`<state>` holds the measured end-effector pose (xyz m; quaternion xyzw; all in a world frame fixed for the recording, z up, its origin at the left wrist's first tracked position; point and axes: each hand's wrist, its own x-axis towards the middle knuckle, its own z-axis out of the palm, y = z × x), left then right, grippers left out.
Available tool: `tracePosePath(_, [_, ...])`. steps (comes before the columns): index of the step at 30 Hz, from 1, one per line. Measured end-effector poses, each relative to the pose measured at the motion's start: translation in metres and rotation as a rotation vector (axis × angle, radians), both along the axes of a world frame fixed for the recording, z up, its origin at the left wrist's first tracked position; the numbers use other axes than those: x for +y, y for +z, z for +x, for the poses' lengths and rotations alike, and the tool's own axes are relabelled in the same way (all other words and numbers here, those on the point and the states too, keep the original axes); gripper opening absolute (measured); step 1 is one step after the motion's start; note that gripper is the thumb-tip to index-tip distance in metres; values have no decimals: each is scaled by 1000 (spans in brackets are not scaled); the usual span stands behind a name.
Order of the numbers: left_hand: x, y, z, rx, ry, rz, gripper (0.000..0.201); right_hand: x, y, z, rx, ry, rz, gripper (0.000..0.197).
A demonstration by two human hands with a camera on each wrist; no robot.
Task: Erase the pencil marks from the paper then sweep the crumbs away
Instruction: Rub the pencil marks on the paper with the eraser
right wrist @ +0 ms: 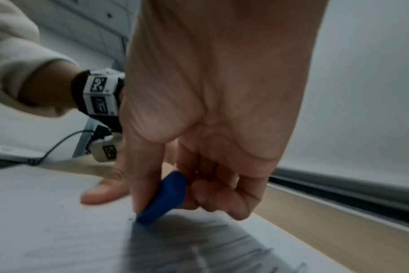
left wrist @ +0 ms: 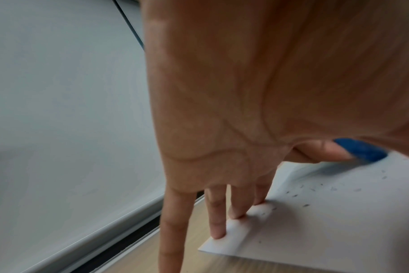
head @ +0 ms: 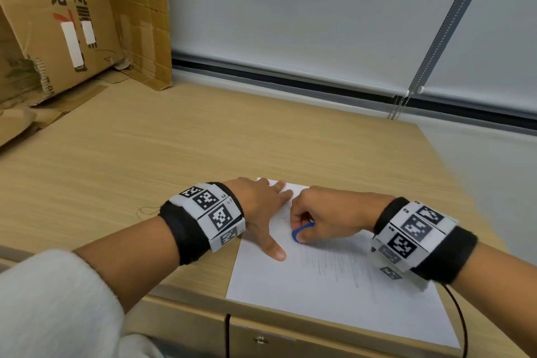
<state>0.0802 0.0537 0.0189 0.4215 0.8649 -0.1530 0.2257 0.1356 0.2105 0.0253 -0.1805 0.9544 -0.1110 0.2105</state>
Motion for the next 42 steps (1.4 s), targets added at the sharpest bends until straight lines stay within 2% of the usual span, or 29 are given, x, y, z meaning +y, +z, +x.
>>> tracePosePath(5, [1,1,-1,-10,6,3,125,0,2,-5,109,-46,-18,13])
tracePosePath(9, [1,2,0,-27,5,10,123,-6,1,8,-13,14,-2,12])
tracePosePath(14, [3,4,0,-61,9,4,120,2,4,0,89,-48,-8,14])
tracePosePath(18, [3,5,3,-56,11,-1,120,-2,3,8,-18,-14,4,15])
tracePosePath(22, [4,6,2,-65,16,-5,119,0,4,2,98,-64,-8,14])
tracePosePath(26, [4,7,3,-60,15,-19,121,-6,4,11,-21,-8,-5,14])
tracePosePath(31, [3,7,3,-56,13,-33,124,0,5,5,86,-90,-50,11])
tracePosePath(35, [5,7,4,-45,18,-58,130,-6,2,21,-40,-21,-87,12])
tracePosePath(40, [5,4,2,-45,30,-78,133,-2,3,19,3,-91,-107,16])
tracePosePath(42, [6,4,3,-38,29,-84,134,-5,2,26,-48,-55,-108,14])
